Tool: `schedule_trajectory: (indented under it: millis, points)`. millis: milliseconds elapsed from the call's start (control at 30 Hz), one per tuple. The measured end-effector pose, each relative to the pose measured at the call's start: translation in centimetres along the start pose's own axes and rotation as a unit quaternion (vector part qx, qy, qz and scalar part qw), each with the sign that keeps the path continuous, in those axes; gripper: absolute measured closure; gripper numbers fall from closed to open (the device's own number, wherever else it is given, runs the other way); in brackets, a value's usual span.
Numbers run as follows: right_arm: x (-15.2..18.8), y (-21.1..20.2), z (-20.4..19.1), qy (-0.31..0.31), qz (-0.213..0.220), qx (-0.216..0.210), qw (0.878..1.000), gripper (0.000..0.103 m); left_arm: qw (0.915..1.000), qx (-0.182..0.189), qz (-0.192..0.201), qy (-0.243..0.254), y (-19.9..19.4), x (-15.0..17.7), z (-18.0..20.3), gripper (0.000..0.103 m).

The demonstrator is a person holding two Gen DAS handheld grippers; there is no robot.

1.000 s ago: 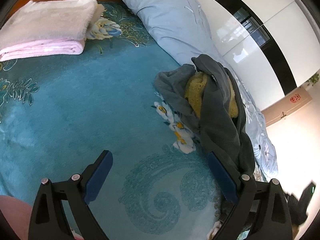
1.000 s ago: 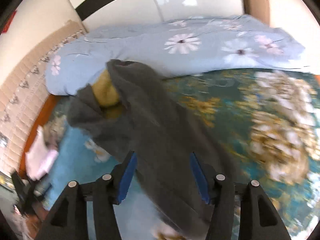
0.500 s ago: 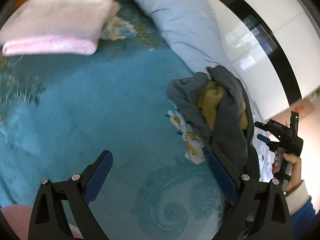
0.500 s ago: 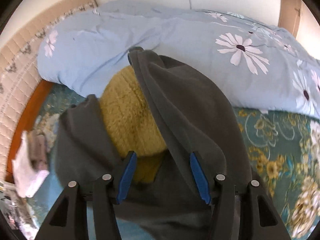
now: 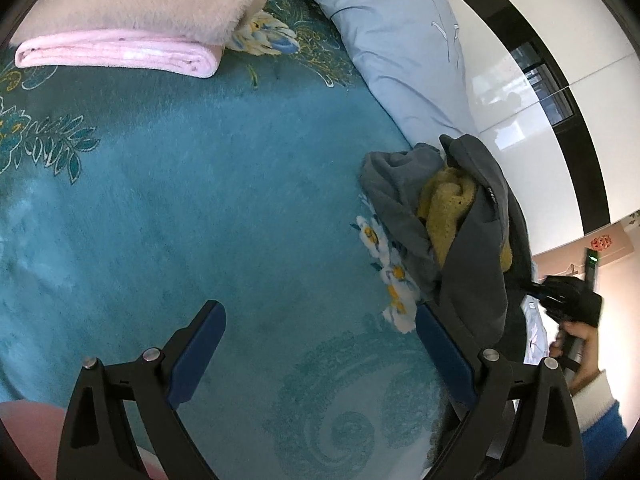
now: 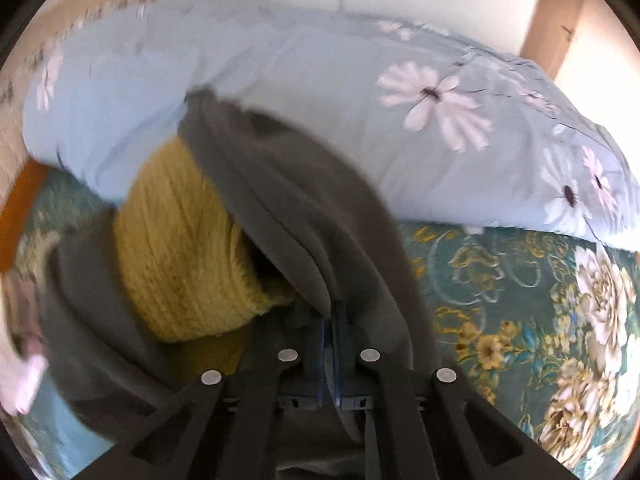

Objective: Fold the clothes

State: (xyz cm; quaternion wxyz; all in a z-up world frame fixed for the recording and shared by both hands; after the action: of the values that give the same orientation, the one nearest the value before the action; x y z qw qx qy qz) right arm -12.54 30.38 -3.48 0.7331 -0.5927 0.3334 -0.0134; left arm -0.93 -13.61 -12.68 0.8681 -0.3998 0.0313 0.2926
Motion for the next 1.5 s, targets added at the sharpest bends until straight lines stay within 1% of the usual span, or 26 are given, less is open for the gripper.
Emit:
schedule_trajectory:
  millis: [133,267,367,433,533,567,667,733,800,833,900,1000,1033,1133,1167,1200,1300,1400,1500]
  points:
    - [-1.1,-6.5,1.6,0.008,0.056,-0.037,0.998,0.100,1.0000,0.010,0.001,0.002,-0.5,0.1,0.3,0.007]
    - [0.7,-14.6,1.1,-0.011,0.116,-0.085,0.990,0.100,0.9998,0.020,0.005,0.007,-1.4,0.2,0.8,0.007]
    - [4.2,-19.2,-0.5,-0.033,0.148,-0.118,0.981,0.100,0.9994,0.031,0.014,0.008,-2.4,0.1,1.0,0.007]
    - [7.5,-21.0,-2.3,-0.057,0.153,-0.136,0.977,0.100,0.9991,0.038,0.020,0.003,-3.1,-0.1,1.0,0.007]
    - [13.5,-19.6,-6.0,-0.106,0.128,-0.144,0.976,0.100,0.9984,0.048,0.031,-0.005,-4.2,-0.2,0.8,0.007]
    - [15.4,-18.7,-7.1,-0.117,0.113,-0.144,0.976,0.100,0.9981,0.051,0.034,-0.007,-4.6,-0.2,0.7,0.007]
    - [21.3,-15.0,-9.6,-0.132,0.054,-0.145,0.979,0.100,0.9972,0.058,0.045,-0.013,-5.8,-0.3,0.5,0.007]
    - [25.1,-12.4,-10.9,-0.143,0.009,-0.148,0.979,0.100,0.9966,0.062,0.051,-0.017,-6.4,-0.4,0.3,0.007]
    - [28.2,-10.1,-11.8,-0.157,-0.028,-0.148,0.976,0.100,0.9961,0.064,0.055,-0.025,-6.9,-0.4,-0.1,0.007]
    - [29.1,-9.1,-11.9,-0.157,-0.039,-0.146,0.976,0.100,0.9960,0.065,0.056,-0.027,-7.0,-0.4,-0.2,0.007]
    - [30.3,-7.3,-11.8,-0.151,-0.060,-0.140,0.977,0.100,0.9961,0.062,0.055,-0.029,-7.1,-0.4,-0.2,0.007]
    - [31.1,-5.6,-11.7,-0.135,-0.084,-0.137,0.978,0.099,0.9970,0.055,0.051,-0.018,-7.1,-0.1,0.2,0.007]
    - [31.1,-5.6,-11.7,-0.135,-0.083,-0.137,0.978,0.097,0.9973,0.052,0.049,-0.013,-7.0,0.0,0.3,0.007]
    - [30.7,-6.2,-11.6,-0.146,-0.072,-0.130,0.978,0.097,0.9978,0.047,0.045,-0.010,-6.9,0.2,0.5,0.007]
    - [30.6,-6.6,-11.5,-0.150,-0.069,-0.130,0.978,0.095,0.9981,0.045,0.041,-0.009,-6.9,0.3,0.6,0.007]
    - [30.5,-7.0,-11.2,-0.153,-0.064,-0.134,0.977,0.094,0.9984,0.043,0.037,-0.007,-6.7,0.4,0.7,0.007]
    - [30.3,-8.7,-10.1,-0.146,-0.048,-0.151,0.976,0.092,0.9990,0.030,0.022,0.024,-6.1,0.6,2.0,0.007]
    - [29.3,-10.5,-8.0,-0.122,-0.034,-0.178,0.976,0.090,0.9976,0.025,-0.002,0.065,-4.7,1.0,4.6,0.007]
    - [28.8,-10.9,-6.5,-0.121,-0.028,-0.174,0.977,0.089,0.9950,0.038,-0.031,0.087,-2.6,1.3,7.9,0.007]
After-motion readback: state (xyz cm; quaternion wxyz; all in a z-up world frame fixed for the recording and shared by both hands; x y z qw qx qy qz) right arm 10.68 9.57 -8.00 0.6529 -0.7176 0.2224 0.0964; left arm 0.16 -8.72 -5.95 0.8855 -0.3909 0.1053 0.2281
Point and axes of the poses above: each gripper's, at about its wrist camera, not at the fingertips, and y roughly the way its jaws point, z to its right, x to its underside, the point moved 8 cm from there along y, roughly the way its jaws point, and after that the axes turned 7 degrees about x, right-handed, at the moved point
